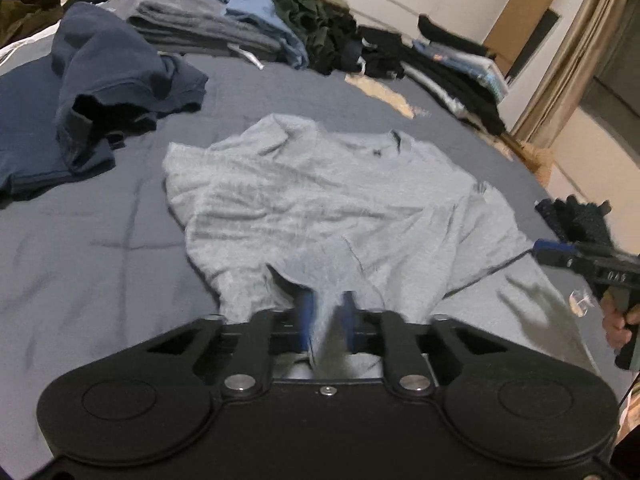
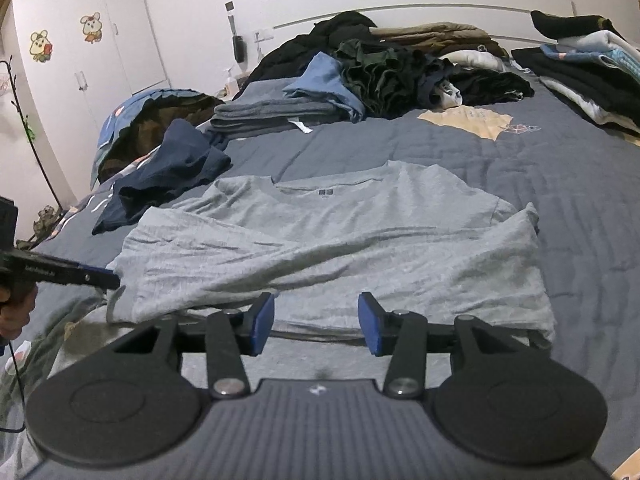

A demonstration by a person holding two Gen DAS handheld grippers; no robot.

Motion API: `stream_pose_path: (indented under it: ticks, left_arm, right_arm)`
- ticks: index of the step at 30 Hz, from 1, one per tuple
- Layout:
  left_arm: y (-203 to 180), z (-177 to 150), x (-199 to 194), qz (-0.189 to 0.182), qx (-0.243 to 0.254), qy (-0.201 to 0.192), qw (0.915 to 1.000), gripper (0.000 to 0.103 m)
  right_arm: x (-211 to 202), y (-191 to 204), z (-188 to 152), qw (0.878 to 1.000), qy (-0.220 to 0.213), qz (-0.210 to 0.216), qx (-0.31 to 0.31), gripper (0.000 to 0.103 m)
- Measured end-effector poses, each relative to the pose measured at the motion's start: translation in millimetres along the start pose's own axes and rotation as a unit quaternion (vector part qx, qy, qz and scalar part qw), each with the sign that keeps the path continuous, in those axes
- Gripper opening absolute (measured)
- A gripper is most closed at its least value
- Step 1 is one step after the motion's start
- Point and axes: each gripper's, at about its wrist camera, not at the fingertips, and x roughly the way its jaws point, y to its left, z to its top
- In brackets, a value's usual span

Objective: Fold clothes

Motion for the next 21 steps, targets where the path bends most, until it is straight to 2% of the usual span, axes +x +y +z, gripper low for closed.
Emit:
stream_pose_path:
  ticks: [4,7,9,13,14,16,18,21]
  left_arm:
    - [2.7,4.4,-1.5,-0.018,-0.016,-0.016,0.9996,0.005]
    - [3.1,4.0,8.3,0.0,-0.013,0.003,0.9999,0.006]
    - [4.3,2.8,15.1,-0.007,-0.017,0.016,0.9997,0.006]
    - [1.8,3.5,12.1,-0.027,-0.01,-0.005,0.9996,0.005]
    - [4.7,8.2,9.5,-0.025,-0.016,-0.019,0.9994,0.001]
    - [12.0,20.5,5.0,-0.002,-0.025,-0.045,0.9987,0.001]
    - [22.9,36.3,3.6,0.011,-0.044,-0.061,0.9971,0.001]
    - [29.8,52.0,10.1,0.038,-0.047,-0.07,0.9957,0.001]
  right_arm:
    - [0.5,0.6,-0.1,1.0,0.001,0.002,0.001,0.046]
    - [0.5,0.9,-0.2,1.0,0.001,0.003,0.002,0.046]
    - [0.4,1.2,-0.3,1.0,0.001,0.003,0.002,0.046]
    - [0.1,1.4,-0.6,1.0,0.002,0.001,0.001,0.046]
    - [0.4,1.0,-0.8,1.0,0.002,0.001,0.002,0.046]
    - [0.8,0.2,-1.0,1.0,0.003,-0.001,0.003,0.046]
    - [0.7,-0.1,-0.8,1.0,0.003,-0.002,0.004,0.046]
    - [0.7,-1.0,-1.1,1.0,0.002,-0.003,0.004,0.046]
